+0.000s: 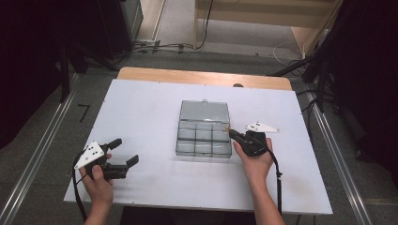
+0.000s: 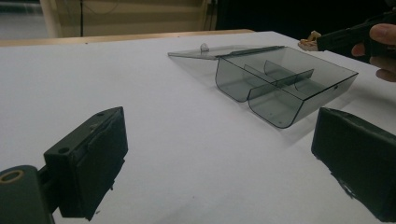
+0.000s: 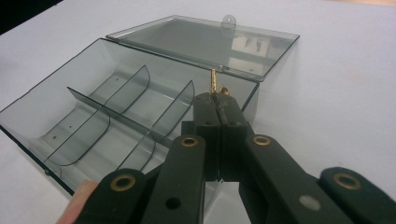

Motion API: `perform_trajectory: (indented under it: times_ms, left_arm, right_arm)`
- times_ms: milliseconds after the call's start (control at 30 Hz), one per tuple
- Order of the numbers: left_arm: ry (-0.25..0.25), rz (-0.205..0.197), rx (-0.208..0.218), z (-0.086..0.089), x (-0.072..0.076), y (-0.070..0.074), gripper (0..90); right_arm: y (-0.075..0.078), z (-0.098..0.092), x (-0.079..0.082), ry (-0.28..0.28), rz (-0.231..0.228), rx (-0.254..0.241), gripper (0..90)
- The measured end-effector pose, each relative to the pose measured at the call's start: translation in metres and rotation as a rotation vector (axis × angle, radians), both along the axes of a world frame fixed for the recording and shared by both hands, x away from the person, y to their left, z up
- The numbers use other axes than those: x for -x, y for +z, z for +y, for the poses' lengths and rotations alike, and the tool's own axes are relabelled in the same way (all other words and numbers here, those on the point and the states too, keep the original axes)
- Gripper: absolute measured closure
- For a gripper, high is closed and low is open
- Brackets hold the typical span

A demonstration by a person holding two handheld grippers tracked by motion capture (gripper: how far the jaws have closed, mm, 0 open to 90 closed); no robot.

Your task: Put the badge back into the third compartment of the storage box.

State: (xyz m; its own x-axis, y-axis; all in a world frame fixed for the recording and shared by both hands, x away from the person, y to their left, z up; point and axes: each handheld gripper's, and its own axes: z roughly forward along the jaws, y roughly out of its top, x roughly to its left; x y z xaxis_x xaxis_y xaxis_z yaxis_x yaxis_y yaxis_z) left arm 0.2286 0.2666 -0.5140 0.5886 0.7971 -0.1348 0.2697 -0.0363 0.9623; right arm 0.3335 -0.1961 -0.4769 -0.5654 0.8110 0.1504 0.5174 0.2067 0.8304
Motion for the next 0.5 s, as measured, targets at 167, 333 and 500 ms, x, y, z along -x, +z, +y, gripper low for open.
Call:
perform_trajectory:
  times_ms: [167,333,500]
  left_arm:
    - [0.001,0.001,0.004,-0.0001,-0.0003,-0.0001,4.3]
    - [0.002,0.001,0.005,0.0001,-0.0004,-0.0001,4.3]
    - [0.000,0.004,0.004,0.0004,-0.0008,-0.0002,4.3]
  right_arm:
    - [-0.0034,0.0037,-0.0024,0.007,0.011,-0.004,86.9]
    - [-0.0065,0.0067,-0.0045,0.012,0.025,-0.006,86.9]
    - [-0.0097,0.0094,-0.0064,0.021,0.041,-0.012,86.8]
